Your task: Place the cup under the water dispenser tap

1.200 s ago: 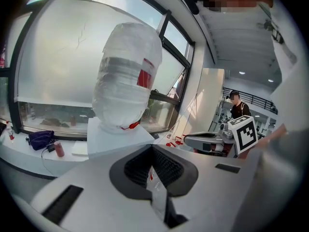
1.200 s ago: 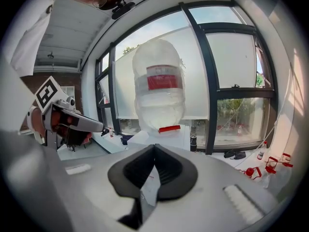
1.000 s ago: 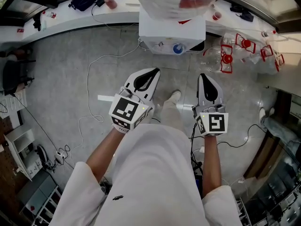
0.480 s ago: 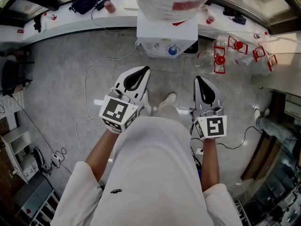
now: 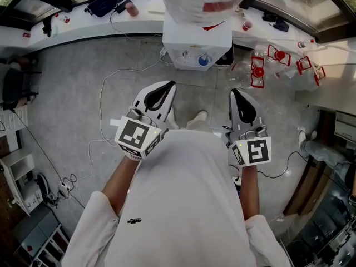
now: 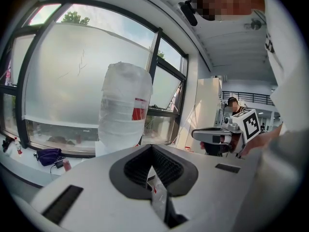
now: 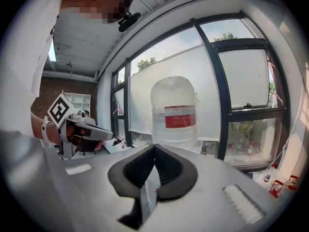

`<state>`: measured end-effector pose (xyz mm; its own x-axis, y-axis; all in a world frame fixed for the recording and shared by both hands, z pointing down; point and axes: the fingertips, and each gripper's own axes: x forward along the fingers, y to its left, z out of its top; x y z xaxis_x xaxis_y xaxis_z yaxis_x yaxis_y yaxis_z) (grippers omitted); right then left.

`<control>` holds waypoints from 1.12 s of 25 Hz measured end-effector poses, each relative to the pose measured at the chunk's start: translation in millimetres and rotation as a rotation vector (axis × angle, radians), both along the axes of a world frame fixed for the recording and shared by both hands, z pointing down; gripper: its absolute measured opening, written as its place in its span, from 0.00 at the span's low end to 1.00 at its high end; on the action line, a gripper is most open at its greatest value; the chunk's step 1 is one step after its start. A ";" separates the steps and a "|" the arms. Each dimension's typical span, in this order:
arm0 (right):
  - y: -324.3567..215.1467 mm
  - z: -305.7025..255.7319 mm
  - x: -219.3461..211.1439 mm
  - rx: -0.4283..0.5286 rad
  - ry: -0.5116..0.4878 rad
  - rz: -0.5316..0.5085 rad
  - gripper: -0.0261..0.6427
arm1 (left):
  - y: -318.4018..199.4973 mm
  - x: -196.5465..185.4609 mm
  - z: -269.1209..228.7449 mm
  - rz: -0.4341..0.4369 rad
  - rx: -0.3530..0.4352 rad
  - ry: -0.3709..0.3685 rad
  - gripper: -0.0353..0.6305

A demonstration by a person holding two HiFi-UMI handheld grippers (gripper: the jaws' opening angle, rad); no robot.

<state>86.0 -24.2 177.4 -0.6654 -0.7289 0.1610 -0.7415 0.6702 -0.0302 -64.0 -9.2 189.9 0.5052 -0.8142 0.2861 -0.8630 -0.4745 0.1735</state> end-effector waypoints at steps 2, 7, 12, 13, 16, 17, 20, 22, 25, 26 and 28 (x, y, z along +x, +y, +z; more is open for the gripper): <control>-0.2 -6.0 -1.7 0.011 -0.002 -0.009 0.06 | 0.4 -0.7 -3.5 -0.006 0.007 0.002 0.05; 3.5 -15.3 -3.4 0.038 0.026 -0.018 0.06 | 3.5 -0.8 -11.2 -0.027 0.021 0.017 0.05; 6.3 -20.9 -5.7 0.038 0.033 -0.032 0.06 | 2.9 4.4 -18.2 -0.026 0.030 0.024 0.05; 7.3 -21.6 -6.6 0.039 0.036 -0.039 0.06 | 2.5 6.2 -19.7 -0.023 0.031 0.025 0.05; 11.2 -20.7 -10.9 0.024 0.057 -0.065 0.06 | 2.1 10.0 -25.6 -0.010 0.037 0.023 0.05; 12.3 -19.4 -12.1 0.012 0.064 -0.070 0.06 | 2.1 10.7 -26.7 -0.007 0.037 0.022 0.05; 15.8 -20.2 -15.1 -0.026 0.044 -0.078 0.06 | 3.4 11.2 -27.2 -0.007 0.030 0.021 0.05; 17.4 -23.4 -17.6 -0.036 0.020 -0.085 0.06 | 4.2 10.1 -27.2 -0.012 0.028 0.021 0.05; 19.0 -24.6 -19.2 -0.035 0.018 -0.099 0.06 | 7.0 11.8 -26.3 -0.011 0.023 0.020 0.05; 19.4 -24.3 -18.9 -0.035 0.018 -0.103 0.06 | 8.1 12.9 -25.8 -0.009 0.021 0.020 0.05; 19.9 -24.2 -19.3 -0.036 0.015 -0.105 0.06 | 10.0 13.5 -24.6 -0.005 0.018 0.020 0.05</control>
